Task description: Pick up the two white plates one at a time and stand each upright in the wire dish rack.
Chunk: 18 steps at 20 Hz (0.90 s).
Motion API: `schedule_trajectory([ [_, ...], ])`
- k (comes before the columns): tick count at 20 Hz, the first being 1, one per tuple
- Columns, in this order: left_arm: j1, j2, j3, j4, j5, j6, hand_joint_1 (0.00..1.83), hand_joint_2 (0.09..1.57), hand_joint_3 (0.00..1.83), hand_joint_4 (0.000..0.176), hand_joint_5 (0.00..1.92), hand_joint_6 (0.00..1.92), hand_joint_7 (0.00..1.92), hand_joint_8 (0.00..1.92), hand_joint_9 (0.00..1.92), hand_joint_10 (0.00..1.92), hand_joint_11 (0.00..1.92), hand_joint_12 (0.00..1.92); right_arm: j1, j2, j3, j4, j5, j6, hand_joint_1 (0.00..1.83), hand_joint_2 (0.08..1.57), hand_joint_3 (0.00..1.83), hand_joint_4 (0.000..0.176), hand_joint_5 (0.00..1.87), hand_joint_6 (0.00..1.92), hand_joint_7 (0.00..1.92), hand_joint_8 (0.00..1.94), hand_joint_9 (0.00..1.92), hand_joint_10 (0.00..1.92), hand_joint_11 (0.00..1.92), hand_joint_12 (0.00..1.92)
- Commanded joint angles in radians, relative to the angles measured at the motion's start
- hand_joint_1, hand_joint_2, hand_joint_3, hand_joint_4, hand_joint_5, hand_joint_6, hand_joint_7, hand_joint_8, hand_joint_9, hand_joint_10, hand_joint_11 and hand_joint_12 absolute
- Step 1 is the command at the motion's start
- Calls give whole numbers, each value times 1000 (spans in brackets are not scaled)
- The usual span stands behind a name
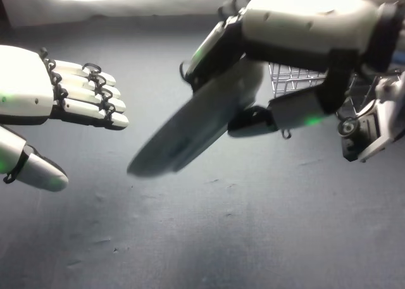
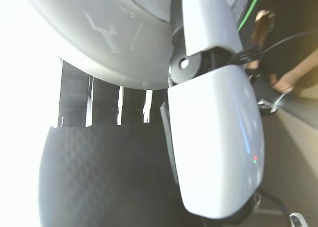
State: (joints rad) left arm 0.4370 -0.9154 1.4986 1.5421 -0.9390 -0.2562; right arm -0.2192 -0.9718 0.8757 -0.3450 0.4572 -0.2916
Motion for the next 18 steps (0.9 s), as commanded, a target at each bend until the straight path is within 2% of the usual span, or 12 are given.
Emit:
schedule_trajectory([
  [1,-10,16,-1,-63,-33,-1,0,1148,0,0,152,4,120,4,74,4,17,66,25,12,-8,61,129,14,1382,1078,0,0,1001,970,1114,721,946,1057,858,1023],
  [4,-10,22,2,-62,-38,-2,0,1150,0,0,156,4,125,4,75,4,6,66,49,49,-23,163,111,22,1384,1070,0,0,1014,947,1125,692,974,1026,875,1015],
  [6,-10,23,4,-62,-39,-7,0,1149,0,0,153,2,129,5,84,6,16,72,69,71,-23,241,88,25,1379,1089,0,0,970,1015,1088,777,929,1081,846,1033],
  [13,-14,23,12,-45,-26,-12,0,1142,0,0,158,5,118,5,71,5,13,81,77,132,-19,416,56,32,1380,1091,0,0,963,1006,1094,809,911,1087,853,968],
  [16,-19,23,11,-45,-16,-12,0,1150,1,0,138,0,98,1,55,1,0,61,82,145,-3,456,51,32,1373,1108,1,0,945,1069,1031,852,885,1154,820,993],
  [18,-19,23,10,-45,-16,-17,0,1153,1,0,141,2,99,2,56,2,1,60,84,146,18,470,44,31,1377,1098,0,0,953,1043,1061,820,908,1114,826,970],
])
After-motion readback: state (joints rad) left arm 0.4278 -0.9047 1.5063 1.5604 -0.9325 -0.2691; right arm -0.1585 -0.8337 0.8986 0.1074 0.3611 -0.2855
